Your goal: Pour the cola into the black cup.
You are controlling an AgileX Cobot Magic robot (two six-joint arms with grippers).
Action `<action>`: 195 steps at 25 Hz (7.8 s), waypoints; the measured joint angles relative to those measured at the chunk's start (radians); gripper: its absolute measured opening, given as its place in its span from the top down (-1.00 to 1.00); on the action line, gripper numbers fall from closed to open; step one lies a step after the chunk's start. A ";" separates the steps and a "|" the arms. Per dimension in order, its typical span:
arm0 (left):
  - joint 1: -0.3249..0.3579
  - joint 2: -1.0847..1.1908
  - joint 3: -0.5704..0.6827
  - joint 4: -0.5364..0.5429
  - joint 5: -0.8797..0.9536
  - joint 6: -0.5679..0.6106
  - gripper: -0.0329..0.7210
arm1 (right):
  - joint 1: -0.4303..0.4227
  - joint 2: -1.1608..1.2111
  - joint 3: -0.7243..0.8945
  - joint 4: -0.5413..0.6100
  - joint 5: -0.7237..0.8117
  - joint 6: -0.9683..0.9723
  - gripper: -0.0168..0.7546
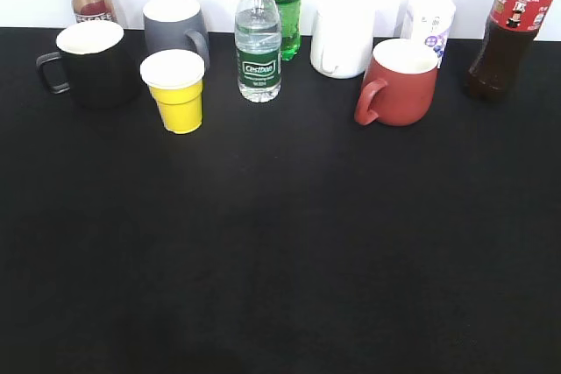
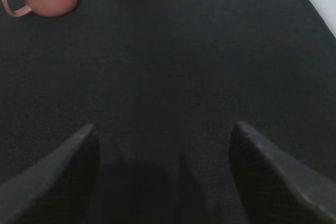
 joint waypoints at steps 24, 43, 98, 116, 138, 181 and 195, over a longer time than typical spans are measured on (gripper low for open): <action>0.000 1.563 0.172 0.026 -1.987 -0.068 -0.40 | 0.000 0.000 0.000 0.000 0.000 0.000 -0.56; 0.023 2.049 -0.379 0.039 -1.954 -0.076 0.75 | 0.000 0.000 0.000 0.000 0.000 0.000 -0.56; -0.130 1.368 0.212 0.057 -1.943 -0.086 0.76 | 0.011 2.224 -0.506 -0.197 -2.151 0.095 -0.09; -0.278 1.368 0.212 0.323 -1.916 -0.196 0.76 | 0.384 1.676 -0.200 -0.459 -2.102 -0.028 -0.04; -0.292 1.368 0.212 0.449 -1.916 -0.269 0.76 | 0.485 1.818 -0.312 -0.522 -2.110 -1.019 -0.03; -0.292 1.368 0.212 0.443 -1.918 -0.269 0.76 | 0.485 1.818 -0.327 -0.447 -2.199 -1.207 -0.02; -0.293 1.368 0.213 0.365 -1.956 -0.262 0.76 | 0.485 1.818 -0.328 -0.490 -2.180 0.113 -0.02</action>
